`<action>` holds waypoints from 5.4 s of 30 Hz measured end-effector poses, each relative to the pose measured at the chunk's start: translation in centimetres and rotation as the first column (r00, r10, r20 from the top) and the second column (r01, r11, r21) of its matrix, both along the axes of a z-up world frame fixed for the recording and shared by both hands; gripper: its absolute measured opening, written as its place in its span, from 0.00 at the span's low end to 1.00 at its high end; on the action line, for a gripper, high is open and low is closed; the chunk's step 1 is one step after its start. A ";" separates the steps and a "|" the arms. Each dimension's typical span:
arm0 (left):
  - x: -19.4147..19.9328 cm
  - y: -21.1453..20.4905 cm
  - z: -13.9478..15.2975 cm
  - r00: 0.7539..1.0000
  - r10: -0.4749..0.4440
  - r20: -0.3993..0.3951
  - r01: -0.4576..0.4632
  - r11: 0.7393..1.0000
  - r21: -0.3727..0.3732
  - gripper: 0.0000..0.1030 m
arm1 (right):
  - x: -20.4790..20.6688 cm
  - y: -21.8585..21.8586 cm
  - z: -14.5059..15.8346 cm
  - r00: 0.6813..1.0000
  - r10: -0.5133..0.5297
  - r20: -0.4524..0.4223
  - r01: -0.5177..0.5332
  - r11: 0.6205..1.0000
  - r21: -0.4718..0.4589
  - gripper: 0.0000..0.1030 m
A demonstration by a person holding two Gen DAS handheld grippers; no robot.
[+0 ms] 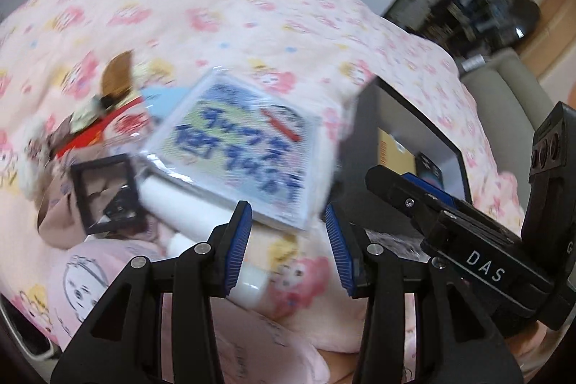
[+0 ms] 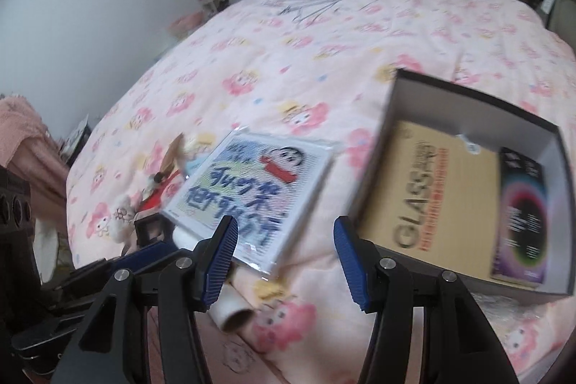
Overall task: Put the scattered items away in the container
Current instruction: 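Grasp the clear-packaged crayon drawing kit with the left gripper, then lift the drawing kit and carry it toward the open black box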
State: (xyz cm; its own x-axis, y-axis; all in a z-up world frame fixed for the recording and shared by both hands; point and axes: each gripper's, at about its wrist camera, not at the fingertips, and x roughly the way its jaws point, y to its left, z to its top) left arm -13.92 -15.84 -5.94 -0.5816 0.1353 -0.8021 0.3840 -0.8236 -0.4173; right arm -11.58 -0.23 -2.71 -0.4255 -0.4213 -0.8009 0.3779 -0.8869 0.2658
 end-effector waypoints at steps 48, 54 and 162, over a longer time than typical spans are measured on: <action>5.4 -4.0 -4.2 0.989 -0.060 0.134 0.059 0.998 0.016 0.50 | 5.4 4.3 -3.9 0.984 0.031 0.176 -0.006 0.990 -0.140 0.42; 4.2 -5.8 -5.0 0.983 -0.086 0.163 0.086 0.996 0.006 0.49 | 4.1 5.8 -4.7 0.975 0.002 0.223 0.043 0.980 -0.196 0.42; 6.5 6.3 -5.5 0.845 -0.500 -0.187 0.511 0.859 0.012 0.53 | 3.8 16.8 -7.4 0.985 -0.152 0.078 0.164 0.967 -0.193 0.49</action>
State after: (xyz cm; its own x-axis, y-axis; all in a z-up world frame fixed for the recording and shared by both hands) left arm -7.44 -9.56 -11.48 -0.5464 0.4925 -0.6775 -0.1611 -0.8556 -0.4920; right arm -7.82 16.61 -10.12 -0.4519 -0.5051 -0.7353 0.2142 -0.8616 0.4602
